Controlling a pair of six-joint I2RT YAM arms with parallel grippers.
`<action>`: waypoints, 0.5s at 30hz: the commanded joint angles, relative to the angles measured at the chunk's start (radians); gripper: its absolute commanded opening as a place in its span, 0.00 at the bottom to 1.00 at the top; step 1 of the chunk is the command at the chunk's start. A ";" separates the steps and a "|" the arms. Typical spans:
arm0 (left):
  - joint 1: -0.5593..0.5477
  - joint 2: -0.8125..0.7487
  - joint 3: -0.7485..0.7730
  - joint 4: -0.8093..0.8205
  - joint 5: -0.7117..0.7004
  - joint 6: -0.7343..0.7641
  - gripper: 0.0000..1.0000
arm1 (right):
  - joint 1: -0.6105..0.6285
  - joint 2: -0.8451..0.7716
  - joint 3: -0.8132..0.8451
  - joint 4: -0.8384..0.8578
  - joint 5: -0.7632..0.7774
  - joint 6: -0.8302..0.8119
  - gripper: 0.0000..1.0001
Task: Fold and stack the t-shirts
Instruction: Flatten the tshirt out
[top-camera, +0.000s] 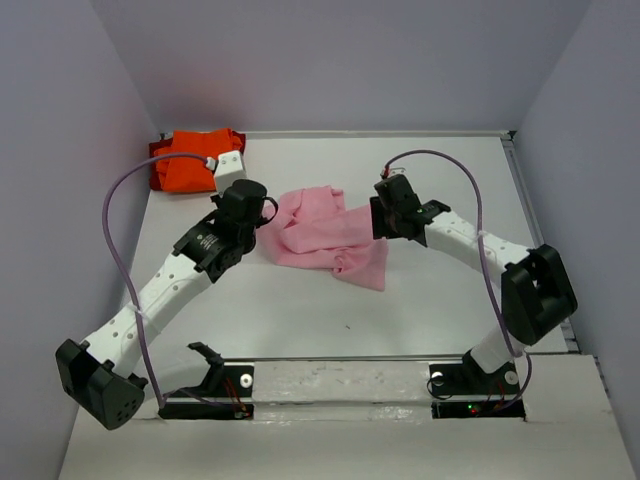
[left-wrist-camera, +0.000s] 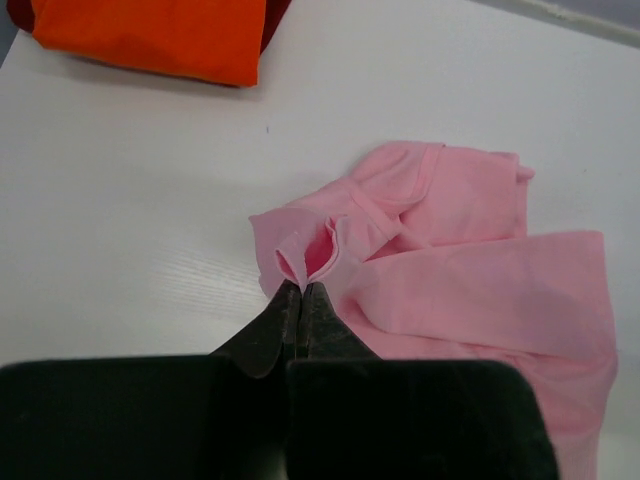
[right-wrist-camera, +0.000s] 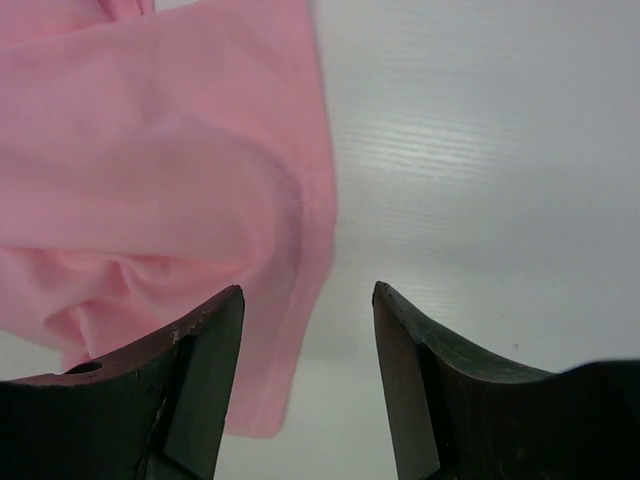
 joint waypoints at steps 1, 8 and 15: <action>0.003 -0.023 -0.044 0.021 -0.014 0.020 0.00 | -0.011 0.096 0.114 0.090 0.058 -0.007 0.60; 0.003 -0.075 -0.089 0.024 0.000 0.024 0.00 | -0.042 0.295 0.272 0.119 0.035 -0.033 0.60; 0.003 -0.107 -0.094 -0.013 0.058 -0.003 0.00 | -0.085 0.435 0.390 0.122 -0.002 -0.054 0.59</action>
